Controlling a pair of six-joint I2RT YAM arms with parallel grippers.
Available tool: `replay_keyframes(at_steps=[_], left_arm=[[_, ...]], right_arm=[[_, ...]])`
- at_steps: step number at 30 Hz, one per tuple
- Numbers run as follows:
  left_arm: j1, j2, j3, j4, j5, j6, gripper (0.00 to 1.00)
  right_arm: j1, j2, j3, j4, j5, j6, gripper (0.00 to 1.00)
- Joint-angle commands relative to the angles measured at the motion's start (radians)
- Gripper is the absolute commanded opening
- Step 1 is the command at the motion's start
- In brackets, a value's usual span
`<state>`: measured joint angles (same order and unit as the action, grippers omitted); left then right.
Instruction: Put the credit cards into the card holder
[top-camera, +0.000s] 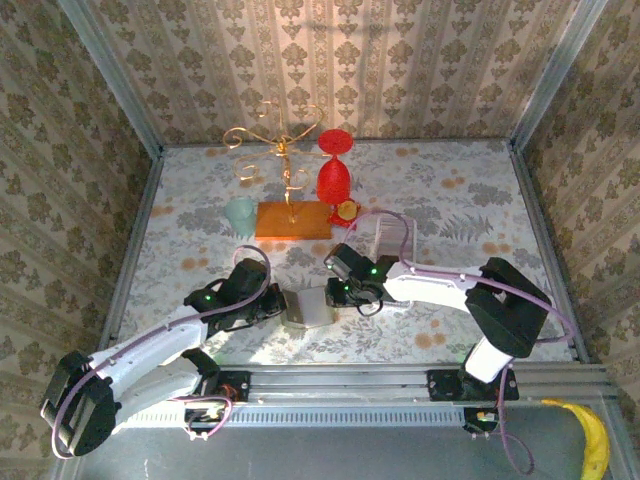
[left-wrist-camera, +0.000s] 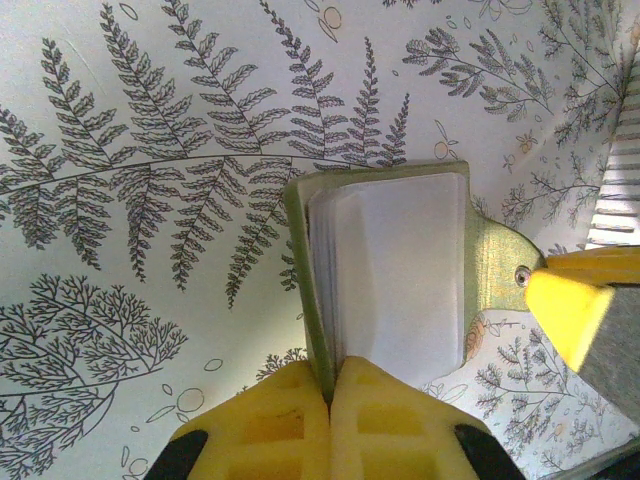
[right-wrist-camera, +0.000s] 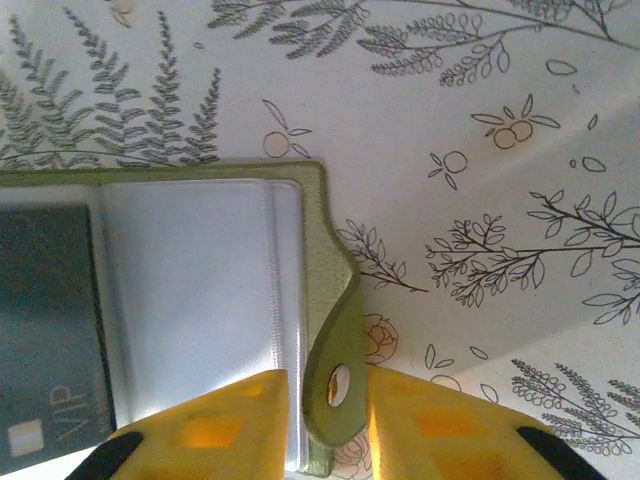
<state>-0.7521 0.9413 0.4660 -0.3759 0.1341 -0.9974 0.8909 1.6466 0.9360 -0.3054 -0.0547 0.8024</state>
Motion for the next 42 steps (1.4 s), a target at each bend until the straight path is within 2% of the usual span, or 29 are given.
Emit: replay_keyframes(at_steps=[1,7,8,10,14,17,27,34,39,42], left_arm=[[-0.004,0.005,0.031,-0.064,-0.007,0.026,0.0],[-0.004,0.005,0.039,-0.074,-0.004,0.027,0.0],[-0.004,0.005,0.039,-0.076,-0.004,0.028,0.0],[-0.004,0.005,0.04,-0.078,-0.004,0.029,0.0],[-0.004,0.004,0.039,-0.083,-0.004,0.028,0.0],[-0.005,0.002,0.037,-0.083,-0.004,0.028,0.0],[-0.006,0.008,0.037,-0.082,-0.002,0.028,0.0],[-0.006,0.011,0.043,-0.08,0.001,0.026,0.0],[-0.015,0.03,0.071,-0.051,0.034,0.028,0.0],[-0.037,0.061,0.104,-0.026,0.048,0.032,0.15]], right_arm=[[0.005,0.019,0.029,-0.002,-0.005,-0.01,0.24],[0.006,-0.002,0.016,-0.005,0.02,-0.002,0.11],[0.006,-0.006,0.014,-0.007,0.023,-0.001,0.15],[0.004,-0.008,0.013,-0.008,0.026,-0.001,0.29],[0.004,-0.008,0.012,-0.004,0.027,-0.002,0.3],[0.004,-0.014,0.007,0.008,0.026,-0.003,0.25],[0.002,-0.027,0.006,0.014,0.023,-0.003,0.19],[0.001,-0.026,-0.004,0.018,0.01,-0.001,0.0],[0.001,-0.039,-0.025,0.04,0.001,0.019,0.0],[-0.001,-0.049,-0.049,0.067,-0.01,0.042,0.0]])
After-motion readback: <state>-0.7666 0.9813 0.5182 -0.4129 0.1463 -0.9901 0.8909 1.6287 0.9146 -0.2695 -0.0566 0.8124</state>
